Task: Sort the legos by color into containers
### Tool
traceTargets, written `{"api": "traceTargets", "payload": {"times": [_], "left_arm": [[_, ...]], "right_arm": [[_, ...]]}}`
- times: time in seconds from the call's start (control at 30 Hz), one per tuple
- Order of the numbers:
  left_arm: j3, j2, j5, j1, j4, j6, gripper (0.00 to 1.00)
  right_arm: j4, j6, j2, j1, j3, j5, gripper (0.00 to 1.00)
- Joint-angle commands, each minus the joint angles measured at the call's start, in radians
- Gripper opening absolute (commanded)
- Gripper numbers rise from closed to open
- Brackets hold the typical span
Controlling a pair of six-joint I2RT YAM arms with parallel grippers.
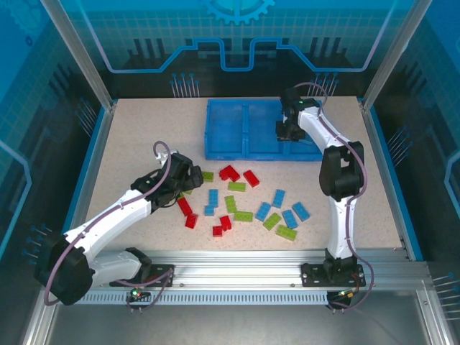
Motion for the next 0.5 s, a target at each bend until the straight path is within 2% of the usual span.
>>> {"api": "traceTargets", "payload": {"times": [0.0,0.03,0.17,0.2,0.33,0.47], "left_arm": [[-0.006,-0.013,0.003,0.008,-0.019,0.007,0.99],[-0.007,-0.013,0.004,0.008,-0.017,0.006,0.99],[-0.01,-0.01,0.006,0.009,-0.01,0.007,0.99],[-0.009,-0.008,0.008,0.009,-0.009,0.008,0.99],[-0.014,0.002,0.009,0.009,0.0,0.01,0.99],[-0.016,0.022,0.017,0.008,0.009,0.023,0.99]], "right_arm": [[-0.015,-0.001,-0.05,0.035,-0.05,-0.097,0.21],[-0.019,0.009,-0.054,0.037,-0.052,-0.109,0.25],[-0.026,0.048,-0.097,0.037,-0.062,-0.128,0.69],[-0.03,0.063,-0.115,0.038,-0.066,-0.121,0.75],[-0.072,0.126,-0.23,0.044,-0.112,-0.118,0.77],[-0.069,0.182,-0.403,0.077,-0.305,-0.111,0.77]]}}
